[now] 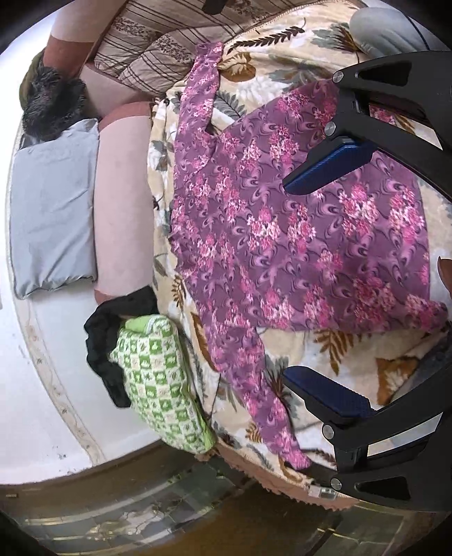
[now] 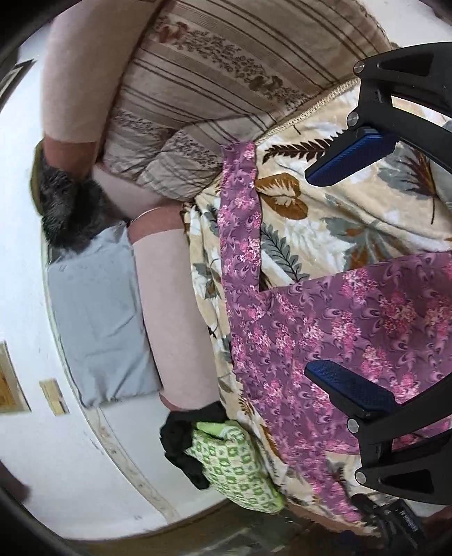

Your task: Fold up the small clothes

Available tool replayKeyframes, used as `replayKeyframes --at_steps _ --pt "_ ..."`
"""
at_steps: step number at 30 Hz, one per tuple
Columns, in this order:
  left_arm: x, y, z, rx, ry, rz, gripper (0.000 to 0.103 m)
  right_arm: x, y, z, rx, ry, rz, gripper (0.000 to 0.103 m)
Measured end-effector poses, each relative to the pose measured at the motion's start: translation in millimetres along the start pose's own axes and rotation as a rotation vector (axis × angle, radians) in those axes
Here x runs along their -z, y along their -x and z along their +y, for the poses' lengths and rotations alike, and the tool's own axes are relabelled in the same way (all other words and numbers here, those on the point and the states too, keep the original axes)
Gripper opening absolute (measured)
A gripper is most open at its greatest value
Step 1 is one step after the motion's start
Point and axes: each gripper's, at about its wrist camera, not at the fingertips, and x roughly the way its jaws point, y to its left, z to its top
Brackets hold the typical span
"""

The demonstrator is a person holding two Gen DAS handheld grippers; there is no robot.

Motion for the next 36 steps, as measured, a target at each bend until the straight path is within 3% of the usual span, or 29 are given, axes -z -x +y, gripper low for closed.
replayKeyframes --at_steps 7,12,17,21,24,27,29,32,34,35,36 --pt "-22 -42 -21 0.05 0.0 0.041 0.099 -24 -45 -41 0.04 -0.112 0.032 0.099" --pt "-48 -83 -43 0.117 0.007 0.061 0.099 -54 -105 -85 0.059 -0.2 0.085 0.099" --pt "-59 -128 -60 0.204 0.038 0.128 0.099 -74 -172 -147 0.141 -0.351 0.116 0.085" --pt "-51 -163 -70 0.259 0.045 0.2 0.099 -80 -231 -203 0.188 -0.496 0.153 0.083" --pt "-37 -179 -73 0.287 0.053 0.233 0.099 -74 -266 -238 0.183 -0.614 0.206 0.075" --pt "-19 -189 -74 0.306 0.055 0.245 0.099 -69 -287 -256 0.271 -0.626 0.23 0.074" --pt "-11 -195 -76 0.314 0.062 0.264 0.099 -67 -294 -262 0.25 -0.642 0.21 0.074" --pt "-6 -201 -79 0.342 0.063 0.294 0.099 -76 -304 -269 0.23 -0.597 0.15 0.056" --pt "-6 -200 -79 0.344 0.062 0.284 0.099 -79 -311 -270 0.21 -0.591 0.161 0.039" --pt "-6 -200 -77 0.342 0.064 0.277 0.099 -81 -311 -267 0.211 -0.572 0.156 0.022" --pt "-7 -201 -76 0.342 0.07 0.276 0.099 -82 -310 -262 0.235 -0.547 0.144 0.016"
